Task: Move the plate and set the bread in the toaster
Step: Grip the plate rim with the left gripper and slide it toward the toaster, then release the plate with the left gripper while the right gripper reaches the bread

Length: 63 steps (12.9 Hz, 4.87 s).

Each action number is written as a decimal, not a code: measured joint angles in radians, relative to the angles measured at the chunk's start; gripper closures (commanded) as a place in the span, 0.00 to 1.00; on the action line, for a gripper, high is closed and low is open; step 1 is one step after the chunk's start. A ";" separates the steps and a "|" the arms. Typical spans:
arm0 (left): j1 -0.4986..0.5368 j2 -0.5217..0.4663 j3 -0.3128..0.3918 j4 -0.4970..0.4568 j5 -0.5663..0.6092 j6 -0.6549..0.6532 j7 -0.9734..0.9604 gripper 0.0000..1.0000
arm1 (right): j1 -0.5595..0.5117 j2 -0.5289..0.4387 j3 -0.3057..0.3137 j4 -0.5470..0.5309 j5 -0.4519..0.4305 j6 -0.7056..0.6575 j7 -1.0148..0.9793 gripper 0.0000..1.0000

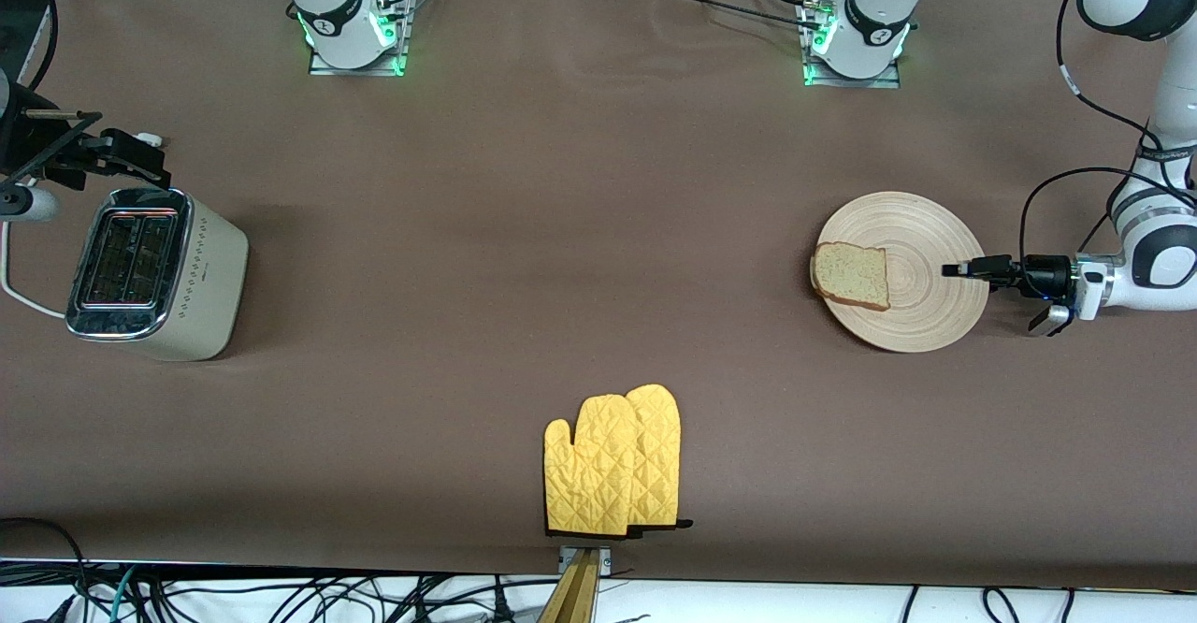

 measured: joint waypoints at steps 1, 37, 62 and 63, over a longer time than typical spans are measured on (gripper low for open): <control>-0.002 0.002 -0.006 -0.008 -0.020 0.000 -0.004 1.00 | 0.000 0.000 0.000 0.000 0.000 0.000 0.000 0.00; -0.880 -0.225 -0.115 -0.210 -0.649 0.676 -0.398 1.00 | 0.000 0.007 0.000 0.000 0.000 0.001 -0.001 0.00; -0.880 -0.201 -0.018 -0.210 -0.655 0.737 -0.324 0.00 | 0.074 0.158 0.010 -0.014 0.140 0.041 0.000 0.00; -0.868 -0.215 0.000 -0.210 -0.618 0.736 -0.329 0.00 | 0.075 0.177 0.010 -0.017 0.174 0.067 0.000 0.00</control>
